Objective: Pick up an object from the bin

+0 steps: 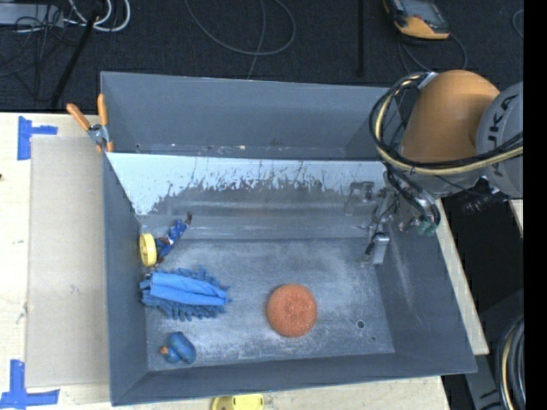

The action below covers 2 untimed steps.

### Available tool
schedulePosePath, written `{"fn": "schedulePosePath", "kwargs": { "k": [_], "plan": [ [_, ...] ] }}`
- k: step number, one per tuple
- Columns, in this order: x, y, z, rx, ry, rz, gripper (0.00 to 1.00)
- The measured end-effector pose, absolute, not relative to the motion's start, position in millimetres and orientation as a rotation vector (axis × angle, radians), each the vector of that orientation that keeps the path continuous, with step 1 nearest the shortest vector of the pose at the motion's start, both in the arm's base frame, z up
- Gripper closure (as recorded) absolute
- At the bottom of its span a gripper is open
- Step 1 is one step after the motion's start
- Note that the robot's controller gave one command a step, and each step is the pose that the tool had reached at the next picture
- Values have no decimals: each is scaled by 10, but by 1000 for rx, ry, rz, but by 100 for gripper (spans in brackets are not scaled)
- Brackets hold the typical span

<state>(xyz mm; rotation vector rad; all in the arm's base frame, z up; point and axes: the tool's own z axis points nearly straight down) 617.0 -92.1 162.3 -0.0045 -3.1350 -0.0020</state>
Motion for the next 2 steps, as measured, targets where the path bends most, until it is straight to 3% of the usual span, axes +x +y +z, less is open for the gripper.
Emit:
{"fn": "schedulePosePath", "kwargs": {
  "k": [1, 2],
  "plan": [
    [6182, -918, 1672, -2, -3142, -1, 0],
    [5830, -615, 1079, 69, -3145, 1, 0]
  ]
}}
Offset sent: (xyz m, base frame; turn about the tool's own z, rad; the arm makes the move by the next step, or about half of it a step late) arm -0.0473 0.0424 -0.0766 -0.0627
